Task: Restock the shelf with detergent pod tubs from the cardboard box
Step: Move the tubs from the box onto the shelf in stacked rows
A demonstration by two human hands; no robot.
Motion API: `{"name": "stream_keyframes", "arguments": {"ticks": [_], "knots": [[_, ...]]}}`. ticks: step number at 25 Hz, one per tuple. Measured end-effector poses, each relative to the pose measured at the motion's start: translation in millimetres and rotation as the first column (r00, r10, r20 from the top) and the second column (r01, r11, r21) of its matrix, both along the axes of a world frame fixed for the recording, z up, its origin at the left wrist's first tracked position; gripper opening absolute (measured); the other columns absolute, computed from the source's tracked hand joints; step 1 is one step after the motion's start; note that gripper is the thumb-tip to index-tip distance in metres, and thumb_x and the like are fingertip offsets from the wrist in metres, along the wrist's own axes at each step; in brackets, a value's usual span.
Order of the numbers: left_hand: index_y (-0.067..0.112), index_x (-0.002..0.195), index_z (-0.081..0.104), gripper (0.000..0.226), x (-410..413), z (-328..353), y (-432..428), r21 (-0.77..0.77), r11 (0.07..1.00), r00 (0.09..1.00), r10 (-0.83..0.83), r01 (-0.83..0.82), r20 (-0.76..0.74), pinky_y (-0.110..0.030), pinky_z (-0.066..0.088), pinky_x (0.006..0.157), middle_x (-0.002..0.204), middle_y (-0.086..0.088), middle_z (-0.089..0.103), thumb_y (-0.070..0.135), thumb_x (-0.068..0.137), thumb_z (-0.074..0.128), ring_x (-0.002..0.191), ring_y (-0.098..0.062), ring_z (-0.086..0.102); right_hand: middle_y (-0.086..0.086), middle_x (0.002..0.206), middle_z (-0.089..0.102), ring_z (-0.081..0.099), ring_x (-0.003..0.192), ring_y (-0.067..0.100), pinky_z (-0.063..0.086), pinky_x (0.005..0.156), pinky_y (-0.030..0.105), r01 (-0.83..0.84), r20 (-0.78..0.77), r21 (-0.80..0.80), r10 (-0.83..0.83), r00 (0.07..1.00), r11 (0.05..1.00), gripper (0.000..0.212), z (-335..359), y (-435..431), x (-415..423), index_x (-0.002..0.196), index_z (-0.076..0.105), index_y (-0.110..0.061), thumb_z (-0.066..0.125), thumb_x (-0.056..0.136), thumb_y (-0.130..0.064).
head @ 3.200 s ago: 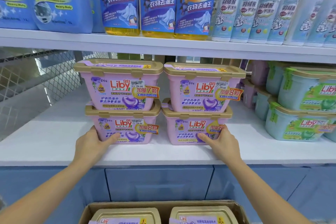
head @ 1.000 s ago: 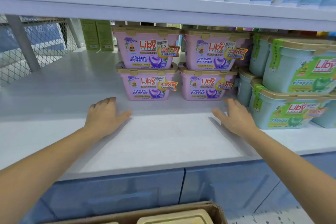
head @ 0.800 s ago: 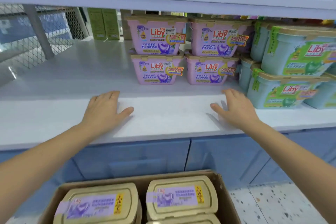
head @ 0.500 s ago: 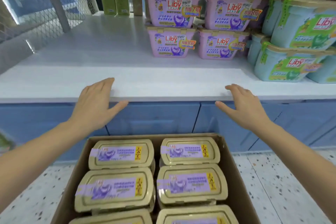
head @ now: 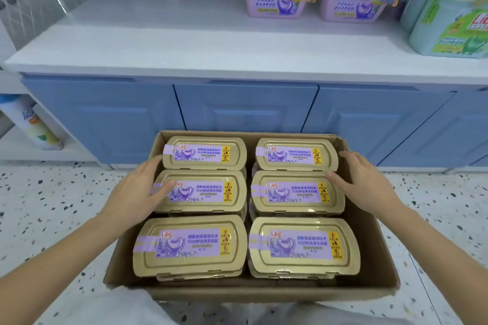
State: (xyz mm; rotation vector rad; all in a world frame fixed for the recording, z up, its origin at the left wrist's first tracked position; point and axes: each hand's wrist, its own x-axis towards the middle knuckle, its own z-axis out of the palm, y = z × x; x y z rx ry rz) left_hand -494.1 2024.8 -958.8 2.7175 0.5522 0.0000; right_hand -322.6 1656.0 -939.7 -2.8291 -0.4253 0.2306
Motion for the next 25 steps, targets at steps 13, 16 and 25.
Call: {"name": "stream_keyframes", "arguments": {"ticks": [13,16,25], "knots": [[0.009,0.125,0.050,0.039,-11.1,-35.7,-22.2,-0.532,0.737,0.903,0.401,-0.416,-0.150,-0.037,0.040,0.094,0.129,-0.013,0.057,0.032,0.094,0.046,0.112,-0.030,0.054,0.019,0.135,0.052,0.052,0.120,0.038,0.041,0.096,0.045,0.244,-0.288,0.132,-0.198,0.937,0.961,0.066,-50.4,0.4,-26.1,0.144,0.023,-0.008,0.045,0.092,-0.042],[0.013,0.096,0.060,0.027,-4.0,-39.5,-14.5,-0.662,0.532,0.835,0.467,-0.527,-0.290,-0.049,0.045,0.099,0.115,-0.016,0.064,0.037,0.093,0.047,0.105,-0.035,0.060,0.018,0.118,0.063,0.060,0.103,0.032,0.045,0.089,0.042,0.439,-0.470,0.268,-0.281,0.837,0.858,0.044,-56.9,-2.4,-17.3,0.114,0.055,-0.006,0.047,0.091,-0.043],[-0.002,0.099,0.065,0.046,0.7,-38.8,-17.3,-0.587,0.582,0.820,0.485,-0.563,-0.304,-0.048,0.047,0.095,0.104,-0.021,0.067,0.040,0.091,0.049,0.098,-0.038,0.062,0.015,0.098,0.064,0.060,0.093,0.030,0.042,0.078,0.036,0.479,-0.494,0.286,-0.301,0.816,0.830,0.048,-54.6,-2.6,-12.7,0.098,0.061,0.000,0.046,0.091,-0.044]]}}
